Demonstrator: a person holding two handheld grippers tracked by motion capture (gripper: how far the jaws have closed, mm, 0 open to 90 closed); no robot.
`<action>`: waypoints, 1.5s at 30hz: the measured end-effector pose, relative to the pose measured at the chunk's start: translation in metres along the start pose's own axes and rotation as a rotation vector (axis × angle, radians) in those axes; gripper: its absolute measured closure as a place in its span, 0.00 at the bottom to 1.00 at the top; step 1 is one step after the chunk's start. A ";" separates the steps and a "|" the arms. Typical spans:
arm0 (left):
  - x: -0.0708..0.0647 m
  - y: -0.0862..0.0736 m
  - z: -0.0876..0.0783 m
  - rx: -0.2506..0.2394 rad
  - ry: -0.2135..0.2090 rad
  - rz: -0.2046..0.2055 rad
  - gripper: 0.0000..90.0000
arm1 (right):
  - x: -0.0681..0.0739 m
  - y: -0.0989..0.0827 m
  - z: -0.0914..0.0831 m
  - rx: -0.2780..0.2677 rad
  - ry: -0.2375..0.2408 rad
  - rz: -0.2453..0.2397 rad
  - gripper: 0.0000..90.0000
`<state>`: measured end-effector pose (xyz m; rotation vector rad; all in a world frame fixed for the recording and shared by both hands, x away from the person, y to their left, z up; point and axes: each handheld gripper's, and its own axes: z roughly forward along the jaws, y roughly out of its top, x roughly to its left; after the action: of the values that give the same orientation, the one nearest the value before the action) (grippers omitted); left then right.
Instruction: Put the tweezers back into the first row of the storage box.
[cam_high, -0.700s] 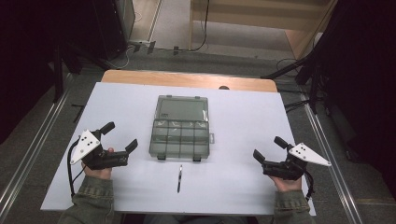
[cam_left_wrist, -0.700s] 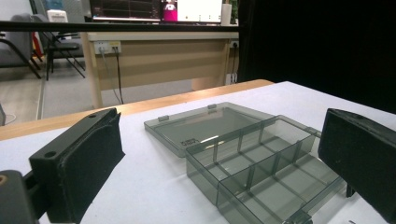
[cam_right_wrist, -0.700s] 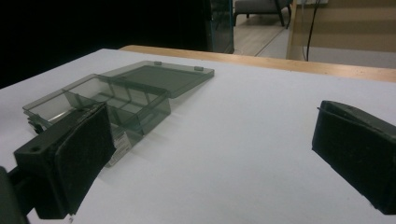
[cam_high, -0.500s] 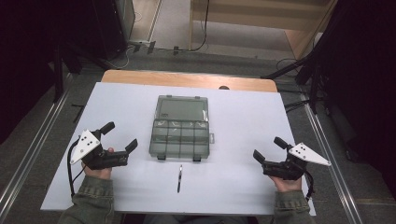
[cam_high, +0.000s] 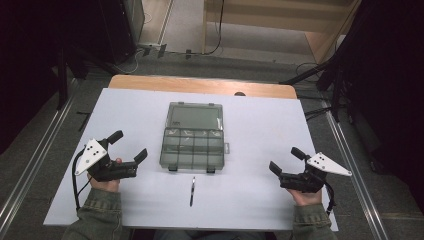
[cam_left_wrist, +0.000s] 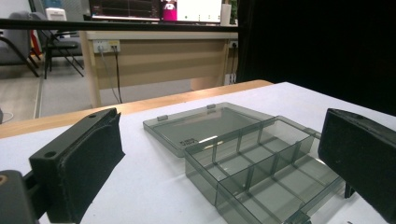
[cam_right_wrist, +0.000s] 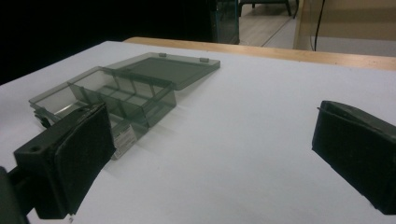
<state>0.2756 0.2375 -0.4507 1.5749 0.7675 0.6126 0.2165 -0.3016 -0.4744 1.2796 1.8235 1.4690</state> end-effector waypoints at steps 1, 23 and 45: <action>0.000 0.000 0.000 -0.001 0.000 0.000 0.00 | 0.000 0.000 0.001 0.010 0.001 -0.004 0.00; 0.001 0.000 0.000 0.000 -0.002 -0.005 0.00 | 0.031 0.013 0.018 0.110 0.078 -0.095 0.00; -0.001 0.000 0.000 0.004 -0.003 0.009 0.00 | 0.065 0.022 0.040 0.200 0.164 -0.138 0.00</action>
<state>0.2747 0.2366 -0.4506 1.5838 0.7604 0.6159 0.2275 -0.2257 -0.4540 1.1240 2.1670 1.3799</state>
